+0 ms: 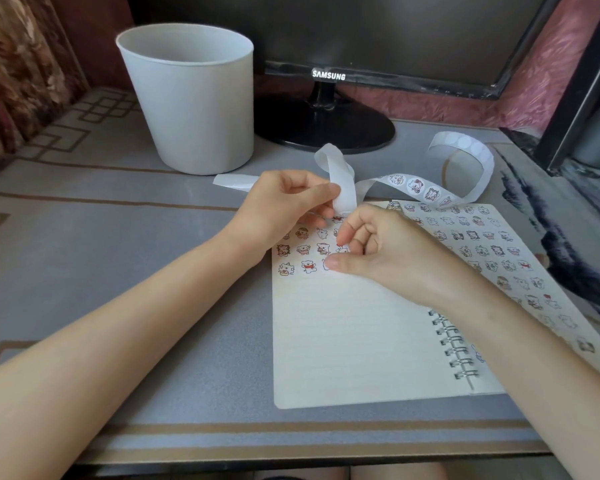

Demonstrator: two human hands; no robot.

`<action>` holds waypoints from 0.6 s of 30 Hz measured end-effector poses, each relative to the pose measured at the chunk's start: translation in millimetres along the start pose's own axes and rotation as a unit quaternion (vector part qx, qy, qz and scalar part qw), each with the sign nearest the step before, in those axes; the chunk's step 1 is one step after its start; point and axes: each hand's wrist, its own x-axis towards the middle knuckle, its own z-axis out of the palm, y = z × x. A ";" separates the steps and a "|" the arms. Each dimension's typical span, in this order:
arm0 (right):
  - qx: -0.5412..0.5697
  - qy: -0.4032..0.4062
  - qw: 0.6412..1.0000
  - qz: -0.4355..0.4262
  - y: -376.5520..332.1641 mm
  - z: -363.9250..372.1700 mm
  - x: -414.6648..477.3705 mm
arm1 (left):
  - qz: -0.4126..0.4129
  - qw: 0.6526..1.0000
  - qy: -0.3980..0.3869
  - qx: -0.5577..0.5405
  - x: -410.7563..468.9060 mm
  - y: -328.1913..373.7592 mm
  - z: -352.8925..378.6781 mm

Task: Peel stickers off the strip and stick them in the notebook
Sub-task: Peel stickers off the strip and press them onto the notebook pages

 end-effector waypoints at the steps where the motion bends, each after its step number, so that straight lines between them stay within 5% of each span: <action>1: 0.001 0.003 1.000 -0.002 1.2 0.4 1.0 | 0.003 1.000 -0.001 -0.001 0.3 -0.1 -0.1; 5: 0.062 0.011 0.998 -0.004 2.5 -4.8 1.4 | 0.013 1.000 -0.005 -0.004 0.4 -0.1 0.0; 11: 0.045 0.226 0.965 -0.126 3.6 -12.6 2.3 | 0.011 1.000 -0.005 -0.014 0.1 1.0 0.6; 18: 0.043 0.229 0.962 -0.146 8.2 -10.3 5.9 | 0.016 1.000 -0.012 -0.014 -0.9 2.6 1.7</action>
